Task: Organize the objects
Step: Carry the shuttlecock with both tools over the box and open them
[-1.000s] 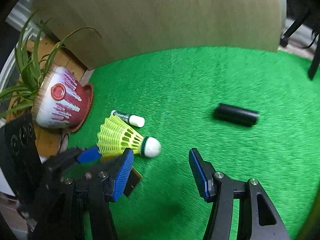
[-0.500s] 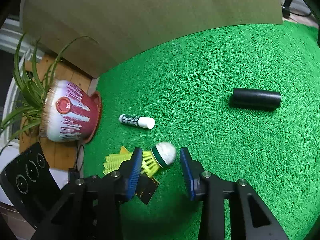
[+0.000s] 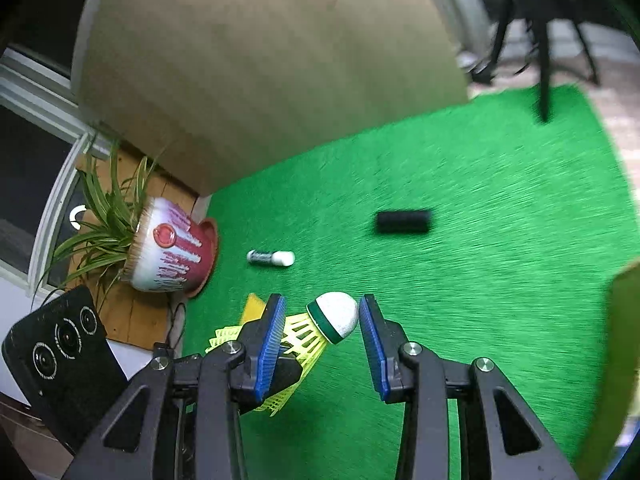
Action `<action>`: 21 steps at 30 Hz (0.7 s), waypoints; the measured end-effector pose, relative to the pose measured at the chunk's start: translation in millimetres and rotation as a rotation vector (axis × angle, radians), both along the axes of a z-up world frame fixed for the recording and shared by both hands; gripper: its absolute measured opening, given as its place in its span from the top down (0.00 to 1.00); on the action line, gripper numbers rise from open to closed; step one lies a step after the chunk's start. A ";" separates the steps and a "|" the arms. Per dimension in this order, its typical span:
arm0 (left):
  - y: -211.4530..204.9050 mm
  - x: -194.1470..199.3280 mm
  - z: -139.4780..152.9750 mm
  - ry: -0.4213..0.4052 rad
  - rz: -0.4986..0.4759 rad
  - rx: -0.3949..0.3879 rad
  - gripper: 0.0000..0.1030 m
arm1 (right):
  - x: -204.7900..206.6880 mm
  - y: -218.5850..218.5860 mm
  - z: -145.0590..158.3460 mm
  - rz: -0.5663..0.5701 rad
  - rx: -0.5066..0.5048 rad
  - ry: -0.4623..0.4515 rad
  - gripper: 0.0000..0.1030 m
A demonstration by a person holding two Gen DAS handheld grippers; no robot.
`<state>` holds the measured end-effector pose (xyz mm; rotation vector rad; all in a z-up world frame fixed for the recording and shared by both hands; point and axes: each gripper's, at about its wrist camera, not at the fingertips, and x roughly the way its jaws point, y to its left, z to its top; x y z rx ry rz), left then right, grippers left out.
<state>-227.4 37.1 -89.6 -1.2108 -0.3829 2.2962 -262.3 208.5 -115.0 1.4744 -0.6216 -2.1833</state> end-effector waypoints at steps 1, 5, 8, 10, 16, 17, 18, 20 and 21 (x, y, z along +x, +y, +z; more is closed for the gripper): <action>12.3 -0.3 3.3 0.006 -0.018 0.003 0.97 | 2.6 6.1 2.8 -0.015 0.009 0.007 0.66; 54.7 -2.5 9.9 0.011 -0.083 0.014 0.97 | 20.2 54.8 15.8 -0.087 0.054 0.031 0.66; 95.8 -4.6 12.8 0.016 -0.142 0.020 0.97 | 31.2 84.9 21.1 -0.136 0.082 0.046 0.66; 117.2 -5.0 13.4 0.018 -0.170 0.020 0.97 | 38.6 107.9 23.8 -0.176 0.089 0.048 0.66; 180.8 -6.9 10.3 0.017 -0.243 0.016 0.98 | 57.0 161.9 27.6 -0.255 0.124 0.043 0.66; 187.6 -8.3 9.4 0.013 -0.251 0.017 0.98 | 60.6 170.5 27.2 -0.266 0.135 0.042 0.66; 195.0 -9.3 8.3 0.009 -0.262 0.019 0.98 | 63.5 176.7 26.7 -0.275 0.146 0.040 0.66; 209.8 -10.6 7.2 0.013 -0.276 0.018 0.98 | 69.0 193.7 25.9 -0.296 0.160 0.033 0.66; 213.3 -10.0 6.2 0.015 -0.283 0.017 0.98 | 71.0 199.2 25.5 -0.303 0.160 0.031 0.66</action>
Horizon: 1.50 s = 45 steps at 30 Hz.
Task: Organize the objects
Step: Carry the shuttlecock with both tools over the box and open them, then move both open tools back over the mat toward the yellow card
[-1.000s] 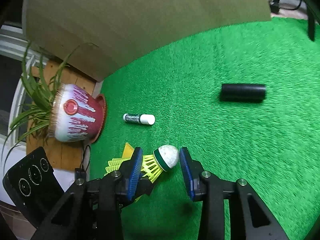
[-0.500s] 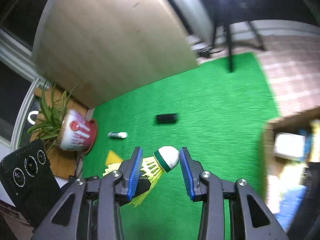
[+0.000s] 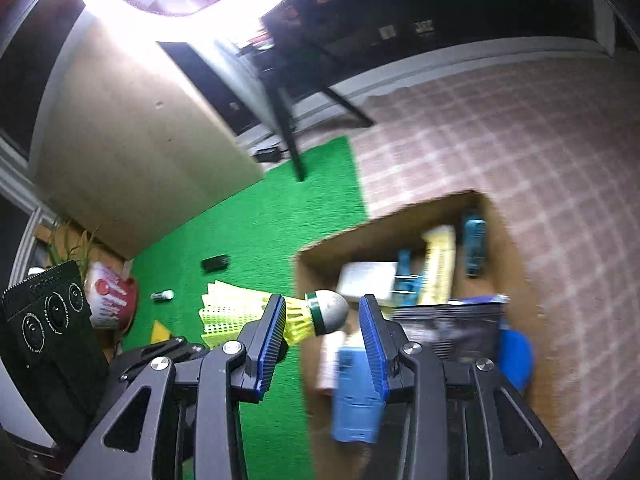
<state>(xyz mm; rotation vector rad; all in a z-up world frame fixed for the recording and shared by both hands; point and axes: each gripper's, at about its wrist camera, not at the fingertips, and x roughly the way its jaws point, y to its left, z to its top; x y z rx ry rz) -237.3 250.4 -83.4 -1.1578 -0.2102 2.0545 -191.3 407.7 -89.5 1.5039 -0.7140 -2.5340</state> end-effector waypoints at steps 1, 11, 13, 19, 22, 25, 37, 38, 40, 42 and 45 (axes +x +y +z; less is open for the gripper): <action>4.8 -0.4 -0.2 0.002 -0.006 -0.001 0.98 | 2.3 6.8 -0.2 -0.010 -0.001 -0.002 0.66; 43.5 -1.6 0.2 0.010 -0.060 -0.035 0.61 | 12.0 37.0 6.3 -0.059 0.029 0.015 0.66; 43.1 -1.1 1.0 0.018 -0.044 -0.051 0.44 | 12.1 37.5 6.4 -0.060 0.033 0.015 0.61; 22.8 -1.3 2.2 0.005 0.000 -0.069 0.43 | 11.4 28.4 7.4 -0.036 0.039 0.024 0.54; 4.8 1.0 3.6 -0.002 0.026 -0.073 0.43 | 8.9 19.9 7.0 -0.019 0.037 0.017 0.53; -17.4 4.2 5.6 -0.001 0.056 -0.082 0.43 | 6.7 7.8 6.9 0.003 0.032 0.017 0.53; -160.6 17.7 -7.1 -0.042 0.283 -0.153 0.43 | -7.4 -77.2 -2.9 0.187 0.020 0.004 0.53; -174.5 20.8 -9.1 -0.048 0.303 -0.155 0.43 | -9.4 -87.1 -4.2 0.208 0.022 0.001 0.53; -199.0 26.0 -14.6 -0.059 0.347 -0.169 0.43 | -13.2 -110.4 -5.8 0.264 0.032 0.001 0.53; -228.2 32.0 -22.2 -0.081 0.398 -0.175 0.43 | -17.7 -132.1 -6.3 0.315 0.044 0.001 0.53; -268.3 38.9 -32.8 -0.118 0.477 -0.173 0.43 | -25.9 -162.5 -8.4 0.379 0.051 -0.002 0.53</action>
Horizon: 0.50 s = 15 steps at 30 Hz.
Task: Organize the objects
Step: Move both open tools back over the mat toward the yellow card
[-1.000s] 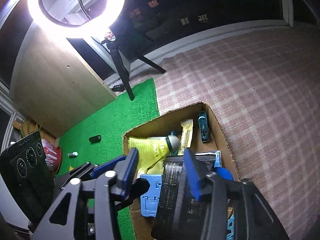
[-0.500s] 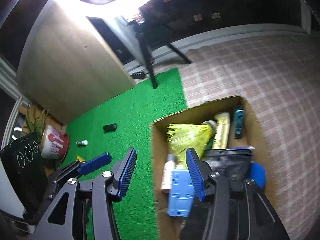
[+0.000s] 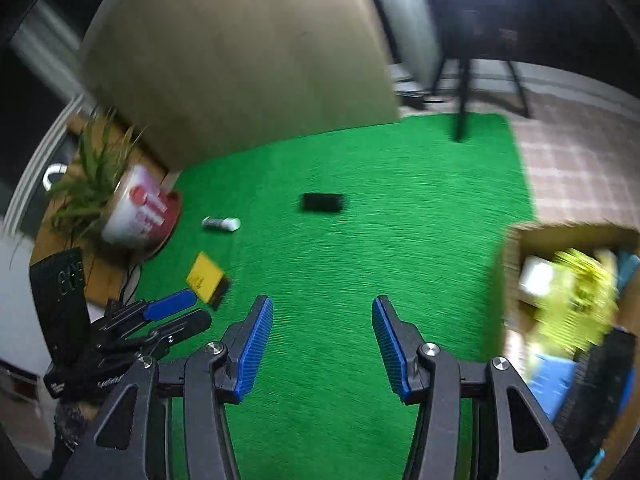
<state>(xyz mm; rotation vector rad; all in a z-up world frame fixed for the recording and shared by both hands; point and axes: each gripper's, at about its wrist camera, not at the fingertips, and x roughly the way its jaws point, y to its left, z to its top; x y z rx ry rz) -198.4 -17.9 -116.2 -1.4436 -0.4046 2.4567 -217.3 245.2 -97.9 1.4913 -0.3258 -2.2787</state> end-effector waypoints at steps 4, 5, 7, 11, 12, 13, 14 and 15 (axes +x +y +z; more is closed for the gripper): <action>-38.8 10.1 -7.7 -0.015 0.066 0.019 0.43 | -11.4 -45.1 -5.3 0.091 0.006 -0.013 0.53; -48.5 13.2 -9.8 -0.018 0.081 0.028 0.43 | -15.9 -60.4 -8.7 0.119 0.005 -0.022 0.53; -61.0 17.4 -14.2 -0.021 0.103 0.044 0.43 | -22.4 -79.8 -14.4 0.154 -0.006 -0.041 0.53; -82.1 24.7 -23.7 -0.028 0.129 0.072 0.43 | -39.5 -128.4 -34.7 0.231 -0.026 -0.105 0.53; -86.5 26.0 -26.2 -0.032 0.135 0.078 0.43 | -42.2 -135.5 -38.7 0.243 -0.030 -0.117 0.53; -89.9 27.4 -28.4 -0.034 0.139 0.085 0.43 | -46.1 -146.4 -45.0 0.256 -0.031 -0.133 0.53; -92.6 29.0 -29.6 -0.035 0.139 0.087 0.43 | -49.6 -158.2 -50.9 0.265 -0.019 -0.141 0.53; -95.1 31.0 -30.9 -0.036 0.138 0.087 0.43 | -51.0 -164.5 -53.7 0.272 -0.010 -0.142 0.53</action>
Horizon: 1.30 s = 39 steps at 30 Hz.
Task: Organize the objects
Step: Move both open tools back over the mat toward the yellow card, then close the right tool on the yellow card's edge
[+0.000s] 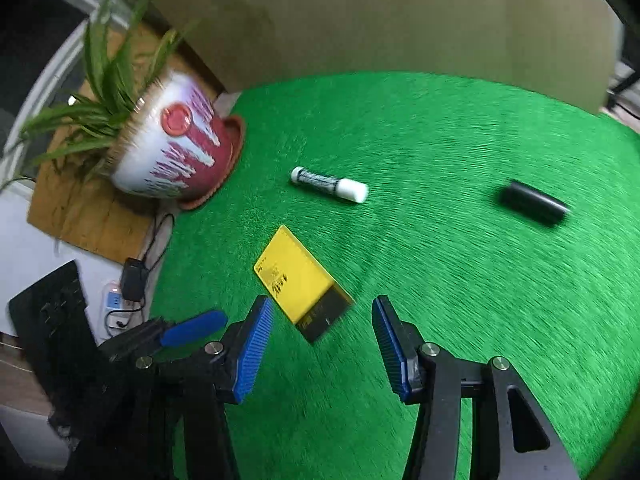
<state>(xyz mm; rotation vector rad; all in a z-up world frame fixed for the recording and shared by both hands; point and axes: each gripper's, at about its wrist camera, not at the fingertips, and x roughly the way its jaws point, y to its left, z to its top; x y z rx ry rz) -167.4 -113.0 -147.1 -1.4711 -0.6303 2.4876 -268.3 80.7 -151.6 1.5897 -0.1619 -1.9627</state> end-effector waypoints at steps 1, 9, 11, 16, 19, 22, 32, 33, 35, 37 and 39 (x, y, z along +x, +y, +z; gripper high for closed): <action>-2.3 1.9 -1.3 -0.001 0.000 -0.001 0.43 | -2.1 -11.6 -4.7 0.019 0.015 0.004 0.53; -25.0 21.6 -11.8 -0.022 0.028 0.016 0.43 | -14.1 -55.5 -21.3 0.111 0.117 0.048 0.53; -29.9 28.4 -12.1 -0.023 0.028 0.015 0.43 | -15.1 -61.4 -25.7 0.130 0.134 0.041 0.53; -35.6 38.4 -12.7 -0.020 0.035 0.022 0.43 | -9.4 -73.8 -29.5 0.189 0.159 0.025 0.48; -38.0 40.8 -14.5 -0.020 0.039 0.025 0.43 | -0.3 -82.8 -28.7 0.246 0.179 0.019 0.48; -40.7 43.4 -16.0 -0.023 0.045 0.031 0.43 | 12.3 -96.0 -27.7 0.324 0.259 0.076 0.48; -48.1 50.9 -18.8 -0.029 0.063 0.040 0.43 | 34.4 -122.6 -29.9 0.479 0.438 0.183 0.43; -47.6 51.3 -18.5 -0.028 0.063 0.039 0.43 | 34.0 -121.7 -29.4 0.481 0.438 0.183 0.44; -47.7 51.5 -17.9 -0.027 0.065 0.040 0.43 | 33.5 -119.2 -28.3 0.482 0.434 0.182 0.46; -47.5 51.2 -18.0 -0.027 0.064 0.039 0.43 | 33.0 -115.9 -26.6 0.471 0.432 0.185 0.49; -46.9 50.2 -18.4 -0.029 0.063 0.034 0.43 | 32.6 -112.6 -25.0 0.458 0.429 0.182 0.53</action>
